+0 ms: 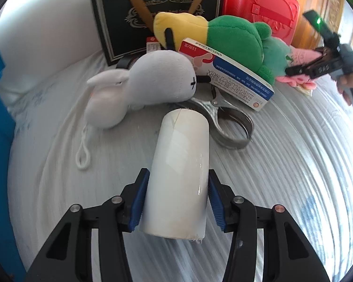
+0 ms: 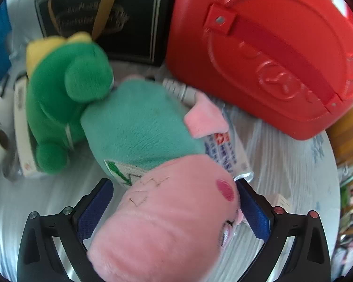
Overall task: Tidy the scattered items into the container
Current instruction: 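Grasp the white paper roll with the left gripper while the right grasps the pink pig plush, then lift and carry the paper roll with the left gripper while the right carries the pig plush toward the crate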
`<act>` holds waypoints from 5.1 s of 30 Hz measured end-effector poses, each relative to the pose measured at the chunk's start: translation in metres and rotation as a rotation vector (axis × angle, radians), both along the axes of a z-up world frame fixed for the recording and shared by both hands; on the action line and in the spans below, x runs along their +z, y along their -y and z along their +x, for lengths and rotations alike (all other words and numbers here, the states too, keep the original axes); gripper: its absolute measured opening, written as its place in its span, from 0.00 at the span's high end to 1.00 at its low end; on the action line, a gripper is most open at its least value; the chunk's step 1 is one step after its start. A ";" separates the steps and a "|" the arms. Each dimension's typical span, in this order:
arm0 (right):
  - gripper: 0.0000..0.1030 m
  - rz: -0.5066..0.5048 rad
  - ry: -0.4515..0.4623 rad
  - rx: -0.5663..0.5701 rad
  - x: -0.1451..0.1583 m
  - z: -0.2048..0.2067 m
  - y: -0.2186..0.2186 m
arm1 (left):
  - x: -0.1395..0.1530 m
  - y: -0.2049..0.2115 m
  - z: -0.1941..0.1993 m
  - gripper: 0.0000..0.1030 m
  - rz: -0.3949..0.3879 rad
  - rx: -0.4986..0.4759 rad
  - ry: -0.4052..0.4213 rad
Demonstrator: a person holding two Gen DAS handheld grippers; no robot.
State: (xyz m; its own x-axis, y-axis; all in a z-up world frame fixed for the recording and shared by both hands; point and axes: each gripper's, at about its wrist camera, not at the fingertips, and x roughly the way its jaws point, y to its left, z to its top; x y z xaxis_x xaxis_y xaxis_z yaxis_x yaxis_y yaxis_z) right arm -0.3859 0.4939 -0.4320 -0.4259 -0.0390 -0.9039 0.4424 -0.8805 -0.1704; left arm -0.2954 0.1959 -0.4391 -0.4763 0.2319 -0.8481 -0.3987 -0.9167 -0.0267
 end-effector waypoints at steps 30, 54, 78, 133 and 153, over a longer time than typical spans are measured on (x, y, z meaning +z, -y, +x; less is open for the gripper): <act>0.35 -0.278 0.072 -0.248 0.076 0.159 -0.080 | 0.061 0.012 0.107 0.56 0.125 0.130 0.053; 0.34 -0.434 0.002 -0.299 0.188 0.313 -0.068 | 0.206 0.014 0.201 0.56 0.084 0.190 -0.088; 0.34 -0.477 -0.155 -0.299 0.274 0.389 -0.050 | 0.341 0.026 0.236 0.56 0.107 0.177 -0.260; 0.34 -0.503 -0.275 -0.231 0.349 0.427 0.105 | 0.395 0.190 0.240 0.56 0.209 0.191 -0.388; 0.34 -0.529 -0.276 -0.191 0.354 0.436 0.176 | 0.399 0.268 0.238 0.56 0.207 0.237 -0.403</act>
State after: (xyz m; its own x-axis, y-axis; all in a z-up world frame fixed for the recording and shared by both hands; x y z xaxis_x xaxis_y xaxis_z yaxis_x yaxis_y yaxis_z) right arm 0.0500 0.3181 -0.0784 -0.6846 -0.3514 -0.6387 0.2707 -0.9361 0.2248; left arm -0.0573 -0.0724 -0.0405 -0.8157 0.2214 -0.5344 -0.1965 -0.9750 -0.1039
